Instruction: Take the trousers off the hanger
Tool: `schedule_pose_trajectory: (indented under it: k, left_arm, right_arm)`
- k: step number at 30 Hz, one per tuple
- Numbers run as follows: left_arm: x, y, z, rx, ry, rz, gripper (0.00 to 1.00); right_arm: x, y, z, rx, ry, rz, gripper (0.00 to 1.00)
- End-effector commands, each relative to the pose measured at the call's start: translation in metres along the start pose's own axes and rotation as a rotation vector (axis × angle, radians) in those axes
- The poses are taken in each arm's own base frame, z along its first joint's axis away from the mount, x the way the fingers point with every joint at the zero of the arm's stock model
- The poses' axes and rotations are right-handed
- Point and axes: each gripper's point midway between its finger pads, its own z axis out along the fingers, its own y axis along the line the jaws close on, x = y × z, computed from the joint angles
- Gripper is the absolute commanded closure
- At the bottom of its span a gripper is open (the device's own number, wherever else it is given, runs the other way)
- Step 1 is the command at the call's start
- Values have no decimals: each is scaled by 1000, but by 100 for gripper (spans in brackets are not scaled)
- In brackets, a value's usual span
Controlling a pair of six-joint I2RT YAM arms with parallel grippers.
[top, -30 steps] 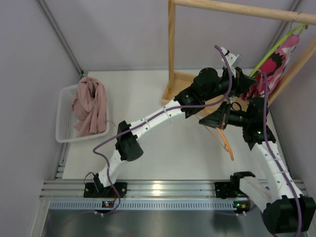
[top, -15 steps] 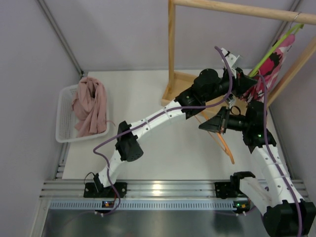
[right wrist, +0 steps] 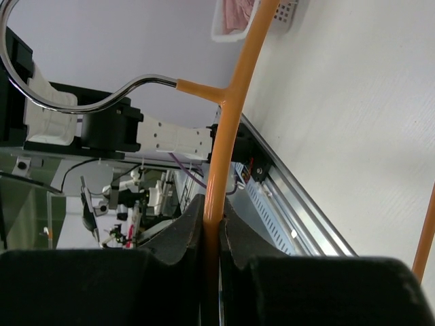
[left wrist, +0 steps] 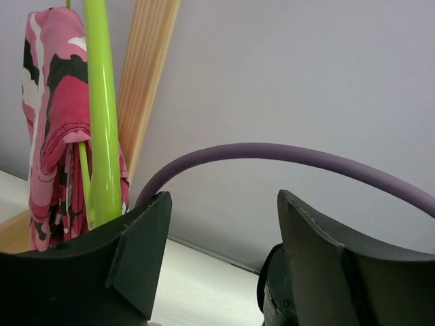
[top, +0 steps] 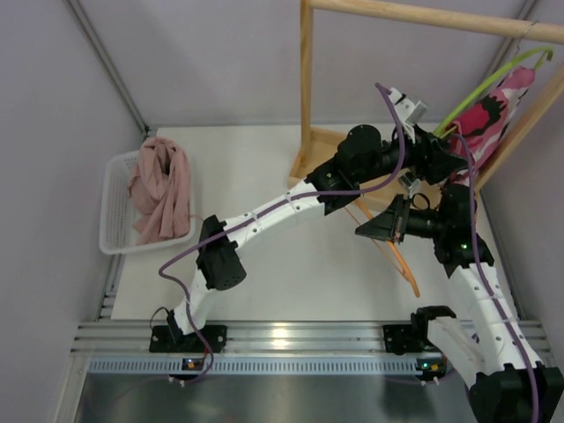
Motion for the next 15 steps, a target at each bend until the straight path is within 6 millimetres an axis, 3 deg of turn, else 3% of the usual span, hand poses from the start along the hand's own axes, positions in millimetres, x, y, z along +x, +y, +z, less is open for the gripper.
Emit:
schedule_pose_trajectory:
  k: [1,4,6,13,15]
  left_arm:
    - [-81,-10,-22,13,-171,51,27]
    - [-79,-12,-29,29,-158,53,17]
    - [-87,-18,-36,29,-165,59,1]
    - [-99,-27,-60,35,-158,60,1]
    - [-112,-36,-68,51,-179,61,1]
  right_arm:
    - [5,22,-7,-52,-2,-115,100]
    - [10,24,-9,-52,7,-116,100]
    - [15,23,-11,-49,19,-138,100]
    - [30,23,-18,-20,31,-182,100]
    - [31,26,-20,-18,30,-205,100]
